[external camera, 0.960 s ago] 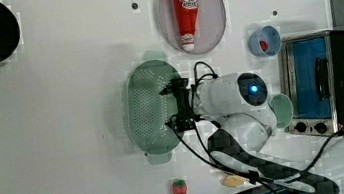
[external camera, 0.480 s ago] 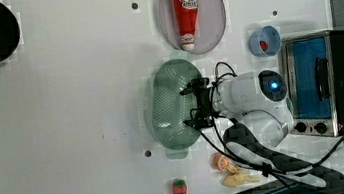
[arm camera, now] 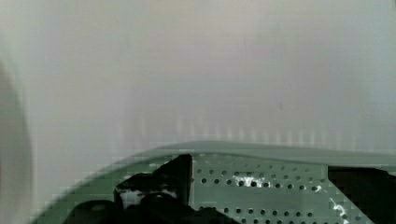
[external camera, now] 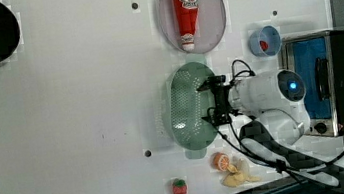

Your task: Drag strainer left to right.

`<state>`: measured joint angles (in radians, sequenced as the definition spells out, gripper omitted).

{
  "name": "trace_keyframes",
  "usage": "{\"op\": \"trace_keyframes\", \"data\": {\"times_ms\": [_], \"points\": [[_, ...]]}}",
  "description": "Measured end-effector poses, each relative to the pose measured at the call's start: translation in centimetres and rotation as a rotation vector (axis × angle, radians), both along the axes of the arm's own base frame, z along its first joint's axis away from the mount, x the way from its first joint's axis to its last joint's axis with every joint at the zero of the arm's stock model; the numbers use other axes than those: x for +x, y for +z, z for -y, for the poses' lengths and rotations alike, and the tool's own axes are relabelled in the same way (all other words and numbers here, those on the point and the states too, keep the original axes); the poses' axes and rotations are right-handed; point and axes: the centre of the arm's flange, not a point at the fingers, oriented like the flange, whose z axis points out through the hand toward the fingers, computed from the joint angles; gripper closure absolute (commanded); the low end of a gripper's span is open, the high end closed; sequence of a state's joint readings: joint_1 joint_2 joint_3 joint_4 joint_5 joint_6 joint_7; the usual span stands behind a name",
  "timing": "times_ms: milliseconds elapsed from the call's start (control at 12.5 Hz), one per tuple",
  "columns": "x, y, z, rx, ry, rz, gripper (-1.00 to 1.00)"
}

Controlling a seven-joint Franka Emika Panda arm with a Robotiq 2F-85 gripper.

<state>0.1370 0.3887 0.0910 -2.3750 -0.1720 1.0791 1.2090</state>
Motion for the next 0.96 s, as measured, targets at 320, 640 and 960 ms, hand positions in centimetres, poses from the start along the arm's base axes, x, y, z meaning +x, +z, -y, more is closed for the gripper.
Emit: {"op": "trace_keyframes", "data": {"times_ms": [320,640,960], "points": [[0.1,-1.0,5.3,-0.024,0.021,-0.034,-1.0],[0.6,-1.0,11.4,-0.04,-0.021,-0.047,-1.0],[0.6,-0.4,15.3,-0.043,-0.046,-0.04,-1.0]]}}
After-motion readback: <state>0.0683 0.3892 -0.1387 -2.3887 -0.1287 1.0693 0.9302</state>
